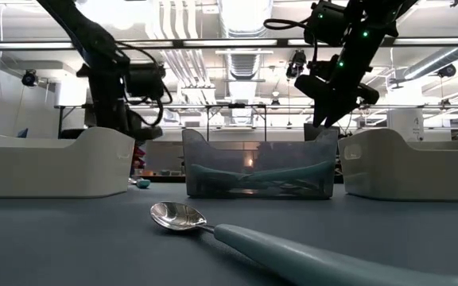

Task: Sort silverware by color (type)
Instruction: Put the black spoon into the gray bin

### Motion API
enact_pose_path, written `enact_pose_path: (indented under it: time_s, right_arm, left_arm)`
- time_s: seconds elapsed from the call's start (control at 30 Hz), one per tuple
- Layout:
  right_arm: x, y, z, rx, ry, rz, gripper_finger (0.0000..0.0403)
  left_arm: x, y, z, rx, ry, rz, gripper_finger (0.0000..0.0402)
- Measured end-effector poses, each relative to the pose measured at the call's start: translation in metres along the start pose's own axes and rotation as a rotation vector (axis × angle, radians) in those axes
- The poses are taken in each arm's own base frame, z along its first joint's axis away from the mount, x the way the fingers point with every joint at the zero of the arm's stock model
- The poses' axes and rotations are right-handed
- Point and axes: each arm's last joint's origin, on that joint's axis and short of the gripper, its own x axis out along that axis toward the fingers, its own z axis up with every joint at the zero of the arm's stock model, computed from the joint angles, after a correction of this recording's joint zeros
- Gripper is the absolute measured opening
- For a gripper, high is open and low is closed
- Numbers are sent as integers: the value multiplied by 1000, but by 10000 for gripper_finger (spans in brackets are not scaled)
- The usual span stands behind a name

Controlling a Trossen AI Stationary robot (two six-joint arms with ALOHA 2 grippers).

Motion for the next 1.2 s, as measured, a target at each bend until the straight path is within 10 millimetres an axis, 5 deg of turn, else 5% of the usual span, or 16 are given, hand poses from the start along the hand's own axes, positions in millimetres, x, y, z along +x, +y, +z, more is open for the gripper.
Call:
enact_pose_path:
  time_s: [0.37,0.77,0.97,1.2]
  right_arm:
    - [0,0,0,0,0,0,146]
    - [0,0,0,0,0,0,146]
    - [0,0,0,0,0,0,146]
    - [0,0,0,0,0,0,146]
  left_arm:
    - [27,-6,-3,-81,45,66,111]
    - [27,-6,-3,-37,40,62,8]
    - [9,7,-4,22,-12,139,3]
    - [-30,12,5,114,-140,37,1]
